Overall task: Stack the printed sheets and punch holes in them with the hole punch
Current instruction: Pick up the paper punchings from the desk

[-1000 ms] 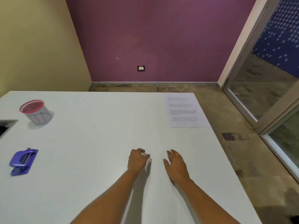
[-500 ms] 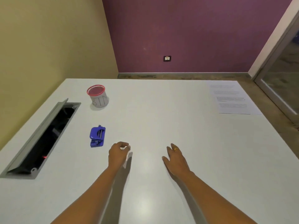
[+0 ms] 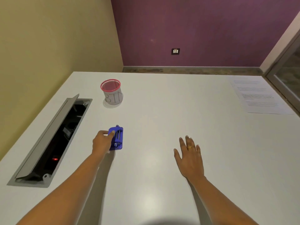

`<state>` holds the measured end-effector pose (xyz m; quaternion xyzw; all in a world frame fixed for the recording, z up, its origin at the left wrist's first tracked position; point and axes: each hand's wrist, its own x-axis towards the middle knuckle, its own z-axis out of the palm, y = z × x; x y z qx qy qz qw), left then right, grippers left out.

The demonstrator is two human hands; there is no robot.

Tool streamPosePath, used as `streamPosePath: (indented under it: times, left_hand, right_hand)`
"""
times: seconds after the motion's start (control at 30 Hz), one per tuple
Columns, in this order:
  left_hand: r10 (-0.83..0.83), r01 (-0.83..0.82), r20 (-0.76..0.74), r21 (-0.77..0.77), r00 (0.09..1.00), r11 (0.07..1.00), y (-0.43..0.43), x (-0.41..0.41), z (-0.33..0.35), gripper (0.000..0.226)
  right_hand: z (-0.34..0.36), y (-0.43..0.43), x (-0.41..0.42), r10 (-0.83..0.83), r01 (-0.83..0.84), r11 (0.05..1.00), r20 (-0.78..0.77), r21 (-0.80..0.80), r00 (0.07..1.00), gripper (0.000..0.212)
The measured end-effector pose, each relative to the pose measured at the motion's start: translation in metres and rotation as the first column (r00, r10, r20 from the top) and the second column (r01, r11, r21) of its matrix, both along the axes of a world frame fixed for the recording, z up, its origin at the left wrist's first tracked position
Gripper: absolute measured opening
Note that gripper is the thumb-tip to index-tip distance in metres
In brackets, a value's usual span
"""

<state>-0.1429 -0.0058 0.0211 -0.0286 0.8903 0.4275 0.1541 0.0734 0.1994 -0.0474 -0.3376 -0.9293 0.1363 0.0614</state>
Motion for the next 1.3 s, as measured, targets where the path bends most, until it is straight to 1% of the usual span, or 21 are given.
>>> streamPosePath:
  times: [0.03, 0.1, 0.2, 0.3, 0.33, 0.4, 0.43, 0.53, 0.73, 0.83, 0.97, 1.07, 1.17, 1.3]
  left_hand:
    - [-0.012, 0.009, 0.053, 0.051, 0.999, 0.999, 0.003, -0.003, -0.002, 0.031]
    - [-0.029, 0.018, 0.088, 0.129, 0.996, 0.991, 0.011, -0.006, -0.008, 0.022]
    - [-0.128, 0.109, 0.084, 0.203, 0.988, 0.973, 0.030, -0.002, -0.013, 0.015]
    - [-0.216, 0.200, 0.038, 0.253, 0.976, 0.947, 0.051, 0.010, -0.015, 0.010]
    - [-0.226, 0.211, 0.024, 0.276, 0.974, 0.938, 0.056, 0.015, -0.015, 0.010]
    - [-0.202, 0.181, 0.028, 0.334, 0.979, 0.925, 0.063, 0.024, -0.018, 0.011]
    - [-0.178, 0.156, 0.036, 0.337, 0.983, 0.929, 0.066, 0.026, -0.019, 0.012]
    - [-0.147, 0.128, 0.052, 0.260, 0.988, 0.957, 0.070, 0.027, -0.020, 0.014]
    - [-0.165, 0.132, 0.092, 0.293, 0.982, 0.947, 0.066, 0.023, -0.017, 0.017]
    - [-0.133, 0.061, 0.160, 0.390, 0.978, 0.919, 0.063, 0.021, -0.014, 0.018]
    - [-0.045, -0.101, 0.259, 0.523, 0.965, 0.846, 0.050, 0.011, -0.010, 0.019]
    - [0.022, -0.184, 0.293, 0.540, 0.956, 0.821, 0.034, -0.003, -0.008, 0.023]
    - [0.075, -0.232, 0.303, 0.524, 0.950, 0.819, 0.019, -0.014, -0.007, 0.027]
    - [0.118, -0.287, 0.329, 0.531, 0.937, 0.797, 0.005, -0.022, -0.007, 0.028]
  right_hand:
    - [-0.001, 0.000, 0.000, -0.003, 0.003, 1.000, 0.002, 0.007, 1.000, 0.058]
    - [-0.003, 0.001, -0.001, -0.009, 0.009, 1.000, 0.013, 0.016, 1.000, 0.057]
    - [-0.003, 0.001, -0.002, -0.018, 0.017, 0.999, 0.010, 0.031, 1.000, 0.057]
    - [-0.002, 0.001, -0.002, -0.023, 0.022, 0.999, 0.011, 0.026, 1.000, 0.056]
    - [-0.002, 0.001, -0.002, -0.024, 0.024, 0.999, 0.008, 0.023, 1.000, 0.056]
    - [-0.002, 0.001, -0.002, -0.026, 0.026, 0.999, 0.001, 0.018, 1.000, 0.056]
    - [-0.002, 0.001, -0.002, -0.026, 0.026, 0.999, 0.001, 0.019, 1.000, 0.056]
    - [-0.002, 0.000, -0.002, -0.026, 0.026, 0.999, 0.004, 0.019, 1.000, 0.056]
    - [-0.001, 0.000, -0.002, -0.026, 0.026, 1.000, 0.004, 0.007, 1.000, 0.056]
    - [0.000, 0.000, -0.001, -0.027, 0.027, 1.000, 0.002, 0.003, 1.000, 0.056]
    - [0.001, -0.001, 0.000, -0.025, 0.025, 1.000, 0.003, 0.007, 1.000, 0.056]
    - [0.002, -0.001, 0.000, -0.019, 0.019, 1.000, 0.000, 0.003, 1.000, 0.056]
    - [0.003, -0.001, -0.001, -0.023, 0.022, 1.000, -0.012, -0.015, 1.000, 0.057]
    - [0.002, -0.001, 0.000, -0.024, 0.024, 1.000, -0.002, 0.001, 1.000, 0.057]
